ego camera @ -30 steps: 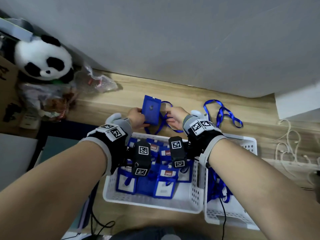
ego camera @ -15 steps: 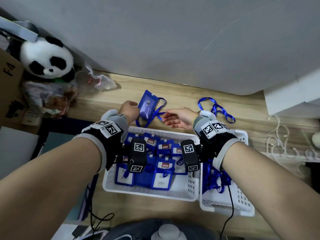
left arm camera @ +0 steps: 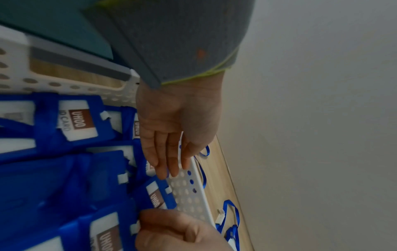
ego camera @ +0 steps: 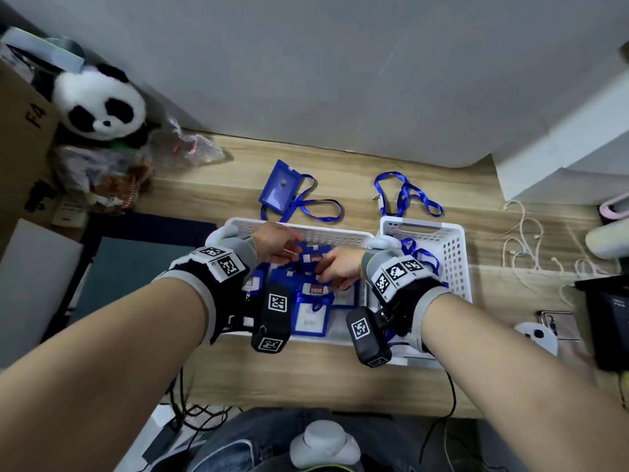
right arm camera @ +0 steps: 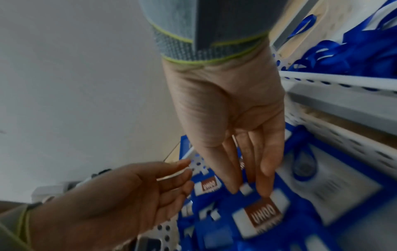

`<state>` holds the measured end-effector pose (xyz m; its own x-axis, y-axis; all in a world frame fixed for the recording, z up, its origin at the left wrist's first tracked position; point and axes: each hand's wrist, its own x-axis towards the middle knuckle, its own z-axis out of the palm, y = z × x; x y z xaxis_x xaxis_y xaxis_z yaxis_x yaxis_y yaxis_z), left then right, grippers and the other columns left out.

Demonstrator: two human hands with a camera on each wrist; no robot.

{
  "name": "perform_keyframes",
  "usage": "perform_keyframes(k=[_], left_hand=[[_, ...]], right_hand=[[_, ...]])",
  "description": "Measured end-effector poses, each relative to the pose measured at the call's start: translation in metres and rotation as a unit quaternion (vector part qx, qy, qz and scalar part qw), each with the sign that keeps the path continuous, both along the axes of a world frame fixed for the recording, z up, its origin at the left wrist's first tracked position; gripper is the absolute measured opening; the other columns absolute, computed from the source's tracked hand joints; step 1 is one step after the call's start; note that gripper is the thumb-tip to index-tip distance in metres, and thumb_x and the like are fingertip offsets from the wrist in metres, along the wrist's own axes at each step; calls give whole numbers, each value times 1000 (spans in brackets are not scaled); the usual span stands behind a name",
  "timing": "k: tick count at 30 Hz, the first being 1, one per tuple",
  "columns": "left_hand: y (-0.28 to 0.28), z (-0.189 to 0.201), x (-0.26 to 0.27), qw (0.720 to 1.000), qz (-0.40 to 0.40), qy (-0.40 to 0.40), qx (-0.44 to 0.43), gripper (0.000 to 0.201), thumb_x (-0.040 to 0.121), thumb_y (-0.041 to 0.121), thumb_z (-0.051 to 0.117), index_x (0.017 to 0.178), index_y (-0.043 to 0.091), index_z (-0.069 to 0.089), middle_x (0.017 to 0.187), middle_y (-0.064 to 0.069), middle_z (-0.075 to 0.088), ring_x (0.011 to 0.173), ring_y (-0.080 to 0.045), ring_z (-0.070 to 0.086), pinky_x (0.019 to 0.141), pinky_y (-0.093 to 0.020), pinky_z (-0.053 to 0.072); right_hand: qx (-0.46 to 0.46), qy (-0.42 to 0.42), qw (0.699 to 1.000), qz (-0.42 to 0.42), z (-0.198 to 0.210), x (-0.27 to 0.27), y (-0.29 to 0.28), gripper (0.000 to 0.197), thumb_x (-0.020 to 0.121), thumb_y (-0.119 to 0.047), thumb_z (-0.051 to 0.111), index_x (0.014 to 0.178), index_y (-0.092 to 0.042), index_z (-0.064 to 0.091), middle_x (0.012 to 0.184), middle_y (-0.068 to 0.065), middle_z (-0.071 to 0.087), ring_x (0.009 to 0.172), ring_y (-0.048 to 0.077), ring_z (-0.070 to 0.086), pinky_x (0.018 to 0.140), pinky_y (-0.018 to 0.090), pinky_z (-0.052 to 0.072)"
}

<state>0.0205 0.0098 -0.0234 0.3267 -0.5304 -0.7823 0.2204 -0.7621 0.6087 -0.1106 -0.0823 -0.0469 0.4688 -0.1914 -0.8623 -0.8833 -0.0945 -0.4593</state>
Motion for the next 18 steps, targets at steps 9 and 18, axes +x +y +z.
perform_keyframes(k=[9,18], left_hand=[[15,-3,-13,1000,-13,-22,19,13,94,20,51,99,13,60,92,-6,61,78,-16,57,67,-24,46],[11,9,-23,999,4,22,-40,29,92,24,57,118,10,58,101,-8,66,84,-19,63,80,-40,54]], right_hand=[[-82,-35,996,-29,-3,-14,2,39,88,-5,61,125,-2,52,66,3,55,31,-1,48,38,13,42],[-50,-184,950,-247,35,-14,-15,27,84,-3,66,108,-6,55,76,4,56,56,11,51,48,17,48]])
